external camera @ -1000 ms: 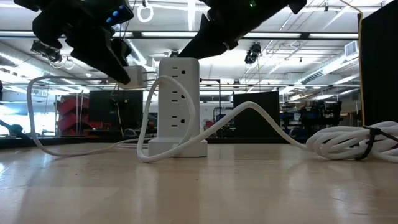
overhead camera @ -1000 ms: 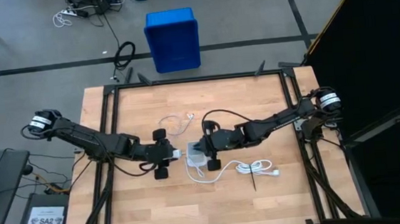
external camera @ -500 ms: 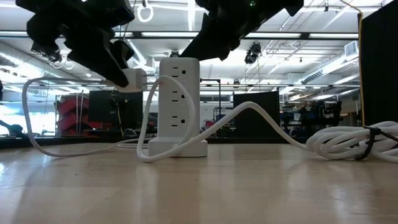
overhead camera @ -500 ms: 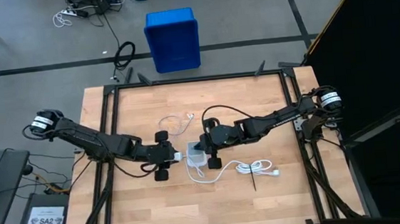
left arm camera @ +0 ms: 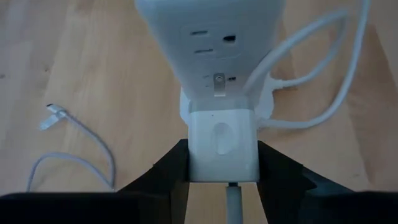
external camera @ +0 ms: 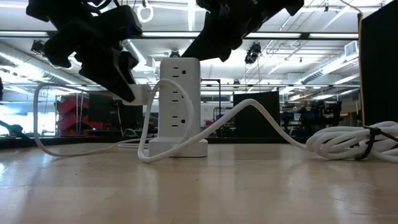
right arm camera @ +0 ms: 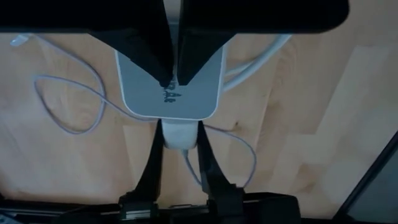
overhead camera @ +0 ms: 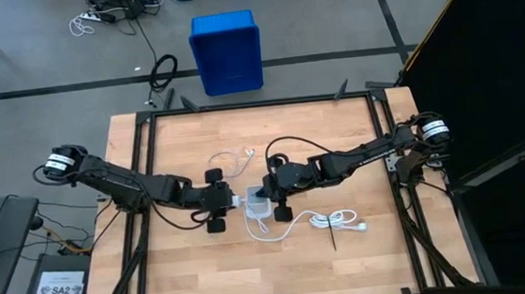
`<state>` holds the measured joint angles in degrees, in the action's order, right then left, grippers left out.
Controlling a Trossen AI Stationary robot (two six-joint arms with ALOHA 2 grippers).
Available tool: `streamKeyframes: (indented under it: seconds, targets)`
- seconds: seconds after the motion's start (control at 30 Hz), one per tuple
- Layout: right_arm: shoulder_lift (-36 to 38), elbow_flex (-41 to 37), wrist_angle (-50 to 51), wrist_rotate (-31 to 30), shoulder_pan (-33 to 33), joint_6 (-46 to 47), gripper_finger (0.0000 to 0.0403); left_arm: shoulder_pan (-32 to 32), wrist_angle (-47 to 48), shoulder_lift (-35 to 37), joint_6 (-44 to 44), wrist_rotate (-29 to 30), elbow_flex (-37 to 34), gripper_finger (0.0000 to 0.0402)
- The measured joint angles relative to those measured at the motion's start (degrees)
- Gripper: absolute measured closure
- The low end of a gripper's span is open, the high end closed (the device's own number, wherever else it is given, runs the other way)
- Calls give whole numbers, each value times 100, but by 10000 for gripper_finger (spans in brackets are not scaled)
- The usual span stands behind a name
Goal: Insert USB
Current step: Insert the white charger adapter into the white outlet extension
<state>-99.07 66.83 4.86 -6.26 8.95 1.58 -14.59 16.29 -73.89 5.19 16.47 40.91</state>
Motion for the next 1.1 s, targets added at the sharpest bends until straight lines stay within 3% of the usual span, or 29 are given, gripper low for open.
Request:
streamKeyframes:
  seconds: [0.37,0.5,0.77,1.1]
  targets:
    - [-7,-11,-8,86,-33,49,403,-2,235,340,-379,86,2,273]
    - [79,-24,-71,-190,50,-76,403,-5,359,423,-336,88,2,273]
    - [447,-59,-61,-663,195,-103,403,-220,-653,575,-571,51,-526,273]
    - [431,-42,287,-1005,73,711,403,-120,-687,689,-848,-144,-719,273]
